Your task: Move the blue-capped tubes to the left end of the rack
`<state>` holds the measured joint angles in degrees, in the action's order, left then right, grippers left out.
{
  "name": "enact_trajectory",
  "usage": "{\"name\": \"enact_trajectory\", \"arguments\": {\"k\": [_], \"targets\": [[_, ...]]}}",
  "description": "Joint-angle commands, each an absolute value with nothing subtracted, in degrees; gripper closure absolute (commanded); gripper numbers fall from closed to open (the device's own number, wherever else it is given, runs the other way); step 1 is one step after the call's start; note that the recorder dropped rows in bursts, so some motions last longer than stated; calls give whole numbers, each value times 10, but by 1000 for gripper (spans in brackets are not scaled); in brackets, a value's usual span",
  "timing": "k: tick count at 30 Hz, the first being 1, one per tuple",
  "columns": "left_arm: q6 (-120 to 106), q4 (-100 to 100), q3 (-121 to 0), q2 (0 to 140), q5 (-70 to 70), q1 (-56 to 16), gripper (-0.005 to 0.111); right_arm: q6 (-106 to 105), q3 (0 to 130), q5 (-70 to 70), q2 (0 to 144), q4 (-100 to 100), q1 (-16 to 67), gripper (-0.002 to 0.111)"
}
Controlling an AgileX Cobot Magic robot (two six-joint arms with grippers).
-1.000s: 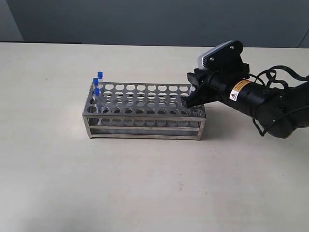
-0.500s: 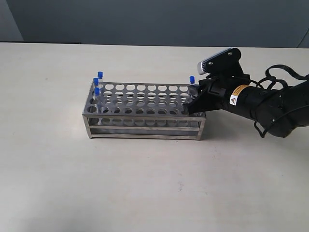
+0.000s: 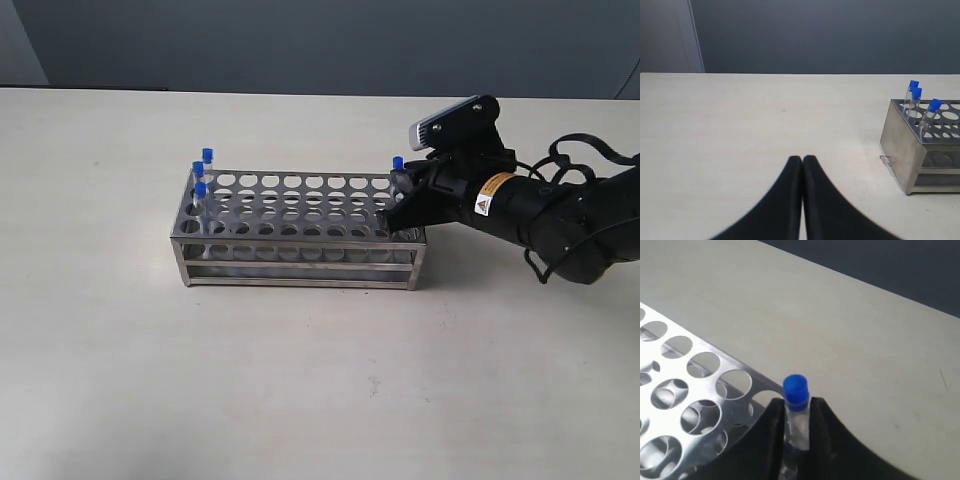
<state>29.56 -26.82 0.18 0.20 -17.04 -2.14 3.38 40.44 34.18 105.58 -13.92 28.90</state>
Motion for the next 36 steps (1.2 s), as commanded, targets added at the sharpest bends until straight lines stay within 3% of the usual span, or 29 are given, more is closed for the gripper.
{"name": "enact_trajectory", "arguments": {"k": [1,5,20,23,28,34,35,36], "targets": [[296,-266,0,0,-167,-25,106,36,403,352,1056,-154,286,91],[296,-266,0,0,-167,-25,106,62,403,358,1056,-171,287,109],[296,-266,0,0,-167,-25,106,71,403,335,1046,-181,291,109],[296,-270,0,0,-167,-25,106,71,413,327,1046,-181,292,106],[296,-270,0,0,-167,-25,106,71,438,306,1046,-175,292,72],[296,-270,0,0,-167,-25,106,77,450,294,1083,-175,294,72],[296,-270,0,0,-167,-25,106,78,450,292,1084,-175,294,74],[296,-270,0,0,-167,-25,106,78,450,291,1085,-175,294,88]]}}
